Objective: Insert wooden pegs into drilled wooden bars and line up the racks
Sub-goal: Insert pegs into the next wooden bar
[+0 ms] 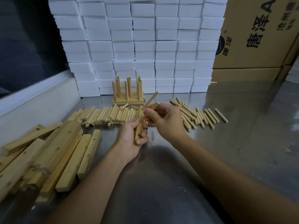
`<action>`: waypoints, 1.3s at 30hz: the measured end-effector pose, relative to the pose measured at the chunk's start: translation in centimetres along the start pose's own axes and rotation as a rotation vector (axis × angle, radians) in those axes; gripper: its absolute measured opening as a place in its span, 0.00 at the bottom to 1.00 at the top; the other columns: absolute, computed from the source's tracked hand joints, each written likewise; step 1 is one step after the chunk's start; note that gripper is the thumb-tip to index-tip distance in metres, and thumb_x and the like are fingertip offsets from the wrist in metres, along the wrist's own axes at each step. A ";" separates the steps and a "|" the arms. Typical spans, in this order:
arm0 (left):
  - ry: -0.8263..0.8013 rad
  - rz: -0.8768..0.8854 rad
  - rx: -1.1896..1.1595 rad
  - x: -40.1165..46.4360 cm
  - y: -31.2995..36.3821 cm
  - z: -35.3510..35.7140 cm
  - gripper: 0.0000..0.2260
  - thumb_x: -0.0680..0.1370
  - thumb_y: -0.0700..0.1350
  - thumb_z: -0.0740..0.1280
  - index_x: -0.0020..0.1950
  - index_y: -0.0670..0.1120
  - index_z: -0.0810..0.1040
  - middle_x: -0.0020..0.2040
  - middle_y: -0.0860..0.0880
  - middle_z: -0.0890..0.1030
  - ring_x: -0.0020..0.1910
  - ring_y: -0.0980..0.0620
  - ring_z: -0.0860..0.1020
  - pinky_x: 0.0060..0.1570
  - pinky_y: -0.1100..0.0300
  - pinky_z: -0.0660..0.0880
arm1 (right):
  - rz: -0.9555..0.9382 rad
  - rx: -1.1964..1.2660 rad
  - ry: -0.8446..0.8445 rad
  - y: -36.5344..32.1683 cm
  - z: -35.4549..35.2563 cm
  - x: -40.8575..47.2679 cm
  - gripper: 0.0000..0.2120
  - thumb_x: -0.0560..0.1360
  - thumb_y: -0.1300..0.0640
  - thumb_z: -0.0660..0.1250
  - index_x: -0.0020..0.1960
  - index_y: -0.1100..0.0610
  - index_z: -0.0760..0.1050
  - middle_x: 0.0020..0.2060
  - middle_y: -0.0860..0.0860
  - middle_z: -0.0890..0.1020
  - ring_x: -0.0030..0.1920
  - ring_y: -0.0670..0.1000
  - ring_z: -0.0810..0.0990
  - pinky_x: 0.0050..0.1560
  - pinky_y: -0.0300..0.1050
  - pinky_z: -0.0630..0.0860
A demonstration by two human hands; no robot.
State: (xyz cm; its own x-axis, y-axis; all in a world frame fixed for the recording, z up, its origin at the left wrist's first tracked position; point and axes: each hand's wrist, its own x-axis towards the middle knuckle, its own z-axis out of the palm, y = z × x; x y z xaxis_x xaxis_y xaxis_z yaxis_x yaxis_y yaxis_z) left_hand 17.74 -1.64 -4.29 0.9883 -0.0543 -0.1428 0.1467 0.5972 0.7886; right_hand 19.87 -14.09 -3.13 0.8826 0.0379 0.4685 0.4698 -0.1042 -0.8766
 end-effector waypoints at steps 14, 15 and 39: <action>0.029 -0.023 -0.113 -0.1 0.1 -0.2 0.10 0.84 0.41 0.53 0.57 0.39 0.72 0.36 0.44 0.74 0.25 0.53 0.70 0.17 0.65 0.64 | 0.087 -1.057 0.034 2.0 -4.6 0.6 0.08 0.78 0.50 0.68 0.48 0.55 0.81 0.38 0.49 0.82 0.40 0.49 0.80 0.47 0.49 0.81; 0.029 -0.023 -0.111 -0.1 0.2 -0.2 0.10 0.84 0.41 0.53 0.57 0.39 0.72 0.36 0.44 0.74 0.25 0.53 0.70 0.17 0.65 0.64 | 0.120 -1.084 0.025 2.0 -4.8 0.5 0.09 0.77 0.49 0.68 0.46 0.54 0.81 0.36 0.48 0.82 0.38 0.49 0.80 0.46 0.49 0.82; 0.075 -0.015 -0.054 -0.2 0.2 0.0 0.11 0.85 0.47 0.55 0.56 0.40 0.72 0.37 0.45 0.78 0.22 0.56 0.68 0.15 0.66 0.60 | 0.198 -1.144 0.001 2.4 -4.1 -0.4 0.09 0.79 0.50 0.65 0.49 0.55 0.78 0.47 0.52 0.79 0.48 0.53 0.77 0.55 0.54 0.77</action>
State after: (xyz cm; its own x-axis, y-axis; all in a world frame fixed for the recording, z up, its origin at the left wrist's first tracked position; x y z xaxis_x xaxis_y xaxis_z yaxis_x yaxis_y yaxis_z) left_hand 17.62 -1.48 -4.11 0.9797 -0.0048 -0.2003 0.1571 0.6388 0.7532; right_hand 20.59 -18.42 -4.95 0.9389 -0.0802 0.3347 0.0347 -0.9455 -0.3238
